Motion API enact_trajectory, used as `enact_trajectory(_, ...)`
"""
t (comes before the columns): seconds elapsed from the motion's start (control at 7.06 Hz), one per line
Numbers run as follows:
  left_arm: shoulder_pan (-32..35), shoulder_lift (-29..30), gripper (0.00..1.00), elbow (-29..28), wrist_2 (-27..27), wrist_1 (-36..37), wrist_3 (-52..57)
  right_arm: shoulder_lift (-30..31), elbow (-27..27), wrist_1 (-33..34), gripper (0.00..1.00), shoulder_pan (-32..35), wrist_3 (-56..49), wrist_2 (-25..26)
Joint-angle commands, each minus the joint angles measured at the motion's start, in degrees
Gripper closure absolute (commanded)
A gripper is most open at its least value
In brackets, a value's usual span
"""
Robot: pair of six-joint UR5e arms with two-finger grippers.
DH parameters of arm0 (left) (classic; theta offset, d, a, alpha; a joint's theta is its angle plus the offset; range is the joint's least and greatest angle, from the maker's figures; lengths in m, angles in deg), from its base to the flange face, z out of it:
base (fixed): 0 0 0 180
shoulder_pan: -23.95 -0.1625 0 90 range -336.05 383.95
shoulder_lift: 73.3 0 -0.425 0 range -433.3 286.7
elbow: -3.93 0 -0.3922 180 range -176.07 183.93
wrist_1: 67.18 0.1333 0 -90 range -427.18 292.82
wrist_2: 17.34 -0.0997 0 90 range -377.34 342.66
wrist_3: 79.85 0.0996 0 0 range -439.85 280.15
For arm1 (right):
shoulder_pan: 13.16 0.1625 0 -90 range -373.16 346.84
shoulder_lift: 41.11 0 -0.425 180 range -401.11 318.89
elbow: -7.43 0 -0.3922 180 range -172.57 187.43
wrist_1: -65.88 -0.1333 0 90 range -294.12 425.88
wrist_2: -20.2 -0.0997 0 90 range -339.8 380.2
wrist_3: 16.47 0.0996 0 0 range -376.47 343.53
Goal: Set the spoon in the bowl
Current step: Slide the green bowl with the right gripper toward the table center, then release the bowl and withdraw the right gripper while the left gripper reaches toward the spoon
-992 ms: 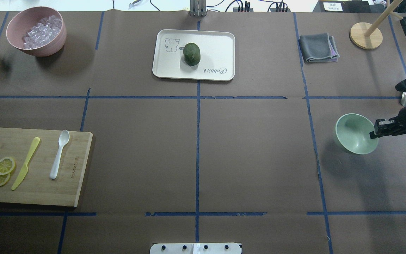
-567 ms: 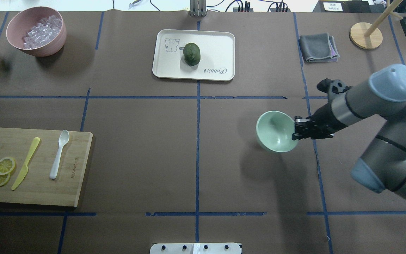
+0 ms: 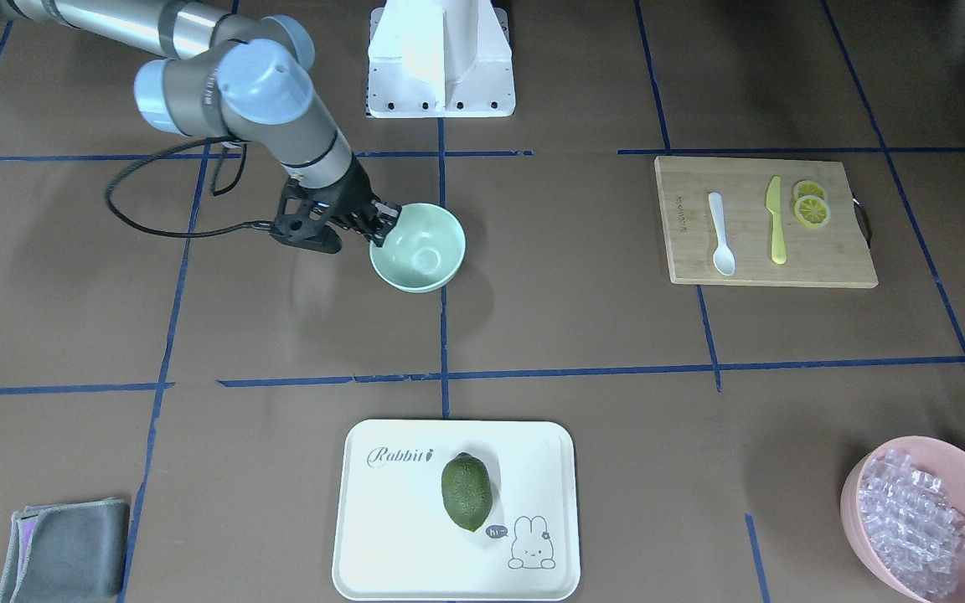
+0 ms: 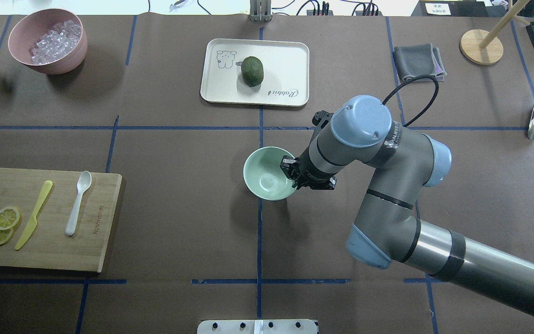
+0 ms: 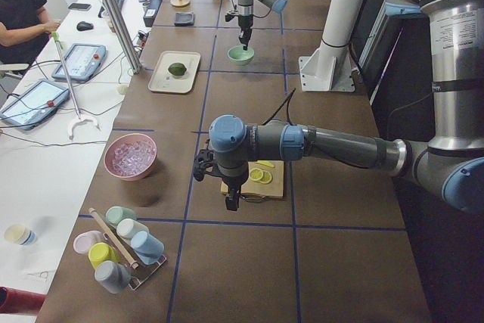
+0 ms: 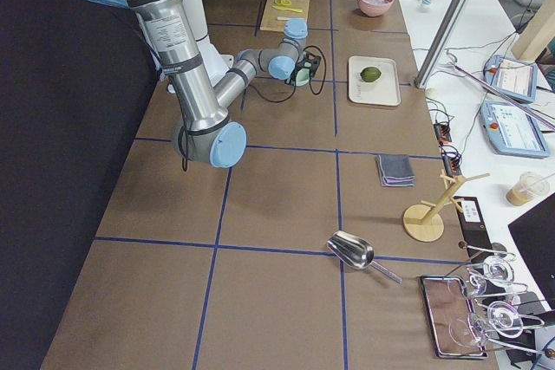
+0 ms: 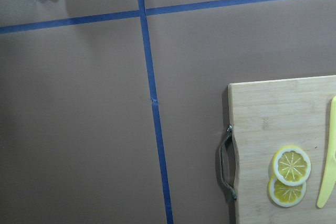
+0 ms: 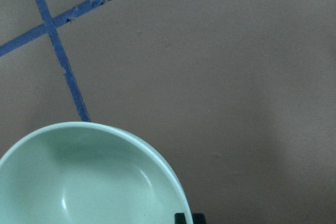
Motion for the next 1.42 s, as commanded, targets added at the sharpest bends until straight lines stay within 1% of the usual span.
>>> enact_trajectory(0.0, -0.01, 0.00, 0.00, 0.07, 0.00, 0.00, -0.07, -3.10, -3.77, 0.18, 1.00, -1.19, 3.64, 3.08)
enact_trajectory(0.14, -0.01, 0.00, 0.00, 0.07, 0.00, 0.00, -0.07, -3.02, -3.94, 0.18, 1.00, -1.80, 3.82, 3.17)
enact_trajectory(0.28, -0.01, 0.00, 0.00, 0.07, 0.00, 0.00, -0.07, -3.02, -4.03, 0.27, 0.83, -2.32, 3.47, 3.25)
enact_trajectory(0.42, -0.09, 0.00, 0.00, 0.07, 0.00, 0.00, -0.07, -3.02, -3.95, 0.36, 0.07, -2.33, 3.30, 3.25)
enact_trajectory(0.57, -0.09, 0.09, 0.00, 0.07, 0.09, 0.00, -0.24, -3.02, -3.34, 0.45, 0.01, -2.33, 3.29, 3.25)
enact_trajectory(0.71, -1.14, 0.26, 0.00, 0.07, 3.39, -1.56, -0.59, -2.49, -1.07, 0.45, 0.00, -1.89, 3.21, 2.73)
enact_trajectory(0.85, -6.02, 0.87, 0.00, -0.02, 6.21, -4.45, -2.86, 0.47, 5.22, 0.71, 0.00, 0.63, 3.03, 1.16)
enact_trajectory(0.99, -10.86, 1.75, 0.00, 0.15, 6.15, -9.35, -12.02, 4.94, 11.02, 0.71, 0.00, 4.31, 2.77, -2.07)
enact_trajectory(1.13, -17.43, 2.19, 0.00, -0.11, 5.46, -17.58, -22.29, 8.20, 13.69, 0.71, 0.00, 8.27, 1.37, -5.59)
enact_trajectory(1.28, -24.63, 2.46, 0.00, -0.54, 0.92, -25.67, -29.09, 12.84, 16.68, 0.71, 0.00, 11.26, -1.60, -7.80)
